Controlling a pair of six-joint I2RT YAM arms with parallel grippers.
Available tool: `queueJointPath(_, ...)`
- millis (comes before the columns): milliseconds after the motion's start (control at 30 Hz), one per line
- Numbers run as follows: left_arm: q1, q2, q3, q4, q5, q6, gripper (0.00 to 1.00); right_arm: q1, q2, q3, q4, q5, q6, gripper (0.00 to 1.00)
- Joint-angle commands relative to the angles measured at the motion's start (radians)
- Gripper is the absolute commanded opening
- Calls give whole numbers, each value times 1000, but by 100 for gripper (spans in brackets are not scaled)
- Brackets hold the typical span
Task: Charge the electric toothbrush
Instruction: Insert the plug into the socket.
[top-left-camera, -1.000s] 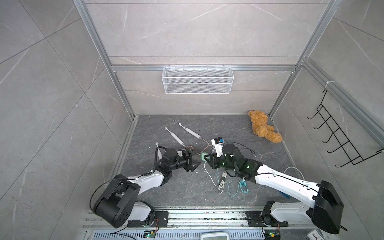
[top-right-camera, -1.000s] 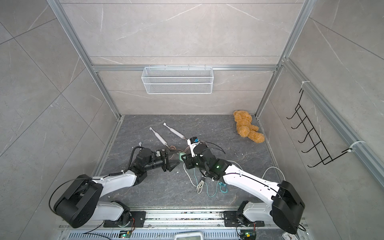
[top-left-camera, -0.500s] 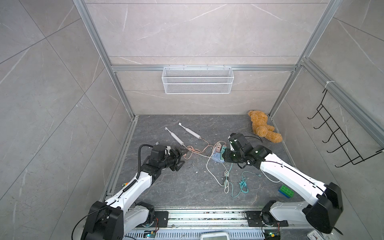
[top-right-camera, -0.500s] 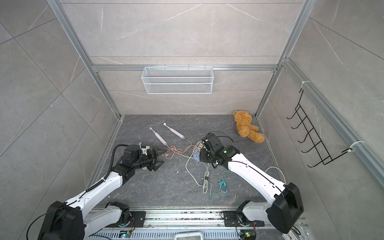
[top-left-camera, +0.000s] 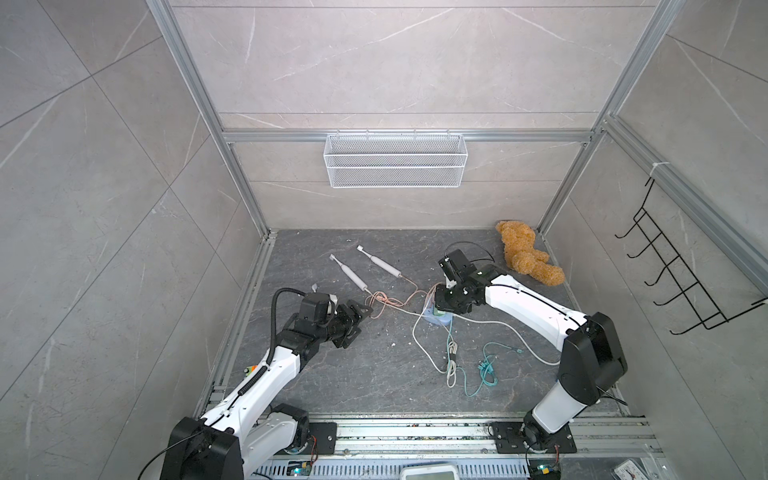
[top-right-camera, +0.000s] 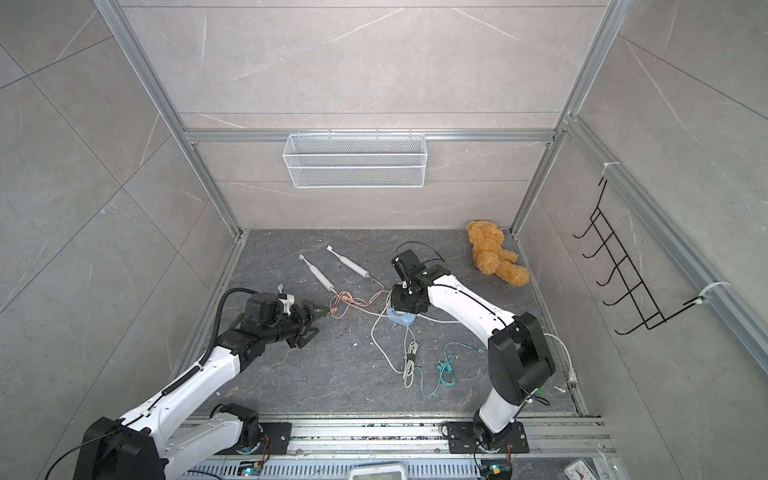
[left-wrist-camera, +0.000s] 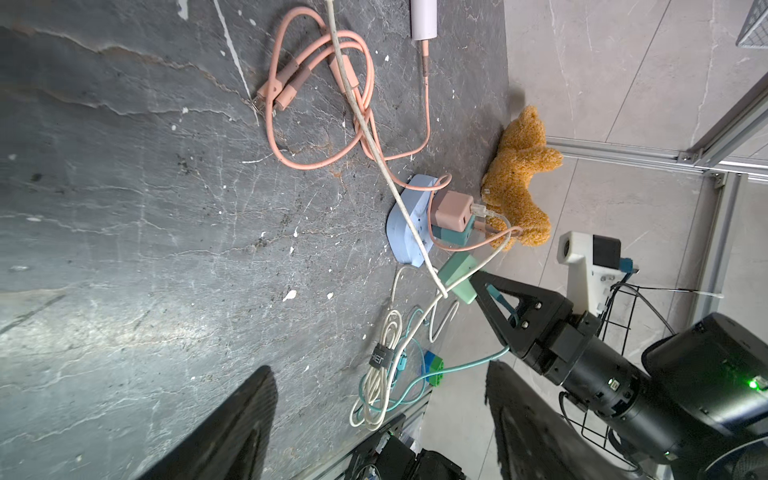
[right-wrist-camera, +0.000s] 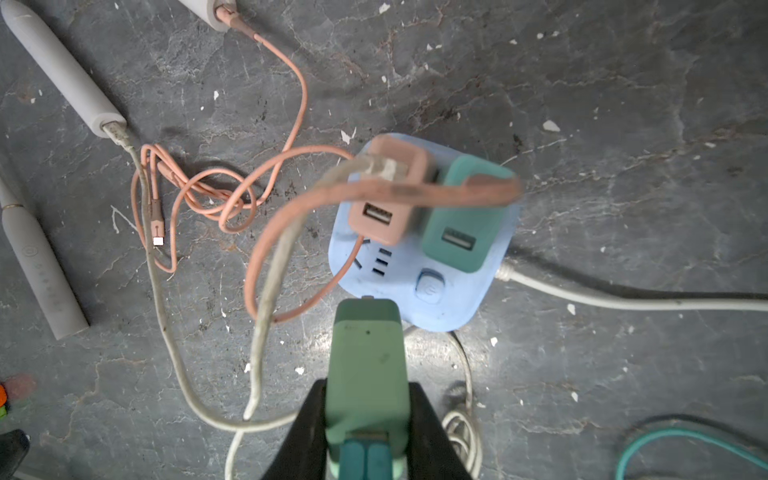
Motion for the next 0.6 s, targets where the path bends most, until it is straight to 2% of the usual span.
queueJointPath(0, 3, -4, 22, -17, -12, 47, 81, -3, 47, 67, -67, -21, -22, 0)
queueJointPath(333, 5, 6, 14, -9, -8, 53, 81, -9, 140, 169, -169, 40, 10, 0)
queueJointPath(467, 5, 13, 11, -4, -8, 53, 81, -9, 173, 183, -165, 11, 23, 0)
queueJointPath(567, 6, 18, 8, 1, -4, 51, 81, -9, 201, 214, -199, 41, 40, 0)
